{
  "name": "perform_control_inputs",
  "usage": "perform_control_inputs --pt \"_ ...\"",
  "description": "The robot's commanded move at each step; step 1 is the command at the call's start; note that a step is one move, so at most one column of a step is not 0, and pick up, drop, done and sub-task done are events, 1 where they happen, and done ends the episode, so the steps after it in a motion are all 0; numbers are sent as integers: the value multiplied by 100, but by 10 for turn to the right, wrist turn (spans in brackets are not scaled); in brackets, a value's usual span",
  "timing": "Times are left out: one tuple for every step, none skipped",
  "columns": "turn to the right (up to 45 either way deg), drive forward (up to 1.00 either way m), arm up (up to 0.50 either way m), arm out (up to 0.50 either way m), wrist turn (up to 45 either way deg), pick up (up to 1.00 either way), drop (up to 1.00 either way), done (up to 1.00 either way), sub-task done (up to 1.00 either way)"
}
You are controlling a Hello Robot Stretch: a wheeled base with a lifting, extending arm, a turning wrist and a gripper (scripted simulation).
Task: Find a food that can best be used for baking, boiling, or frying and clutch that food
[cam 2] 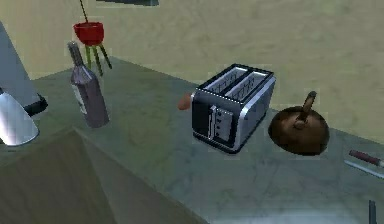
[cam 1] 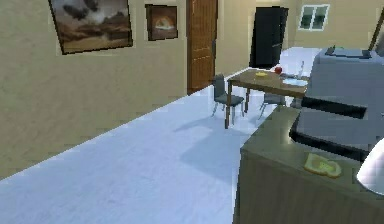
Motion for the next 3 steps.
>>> perform_control_inputs --pt "450 0 0 0 0 0 0 0 0" --pt "180 0 0 0 0 0 0 0 0" --pt "0 10 0 0 0 0 0 0 0"
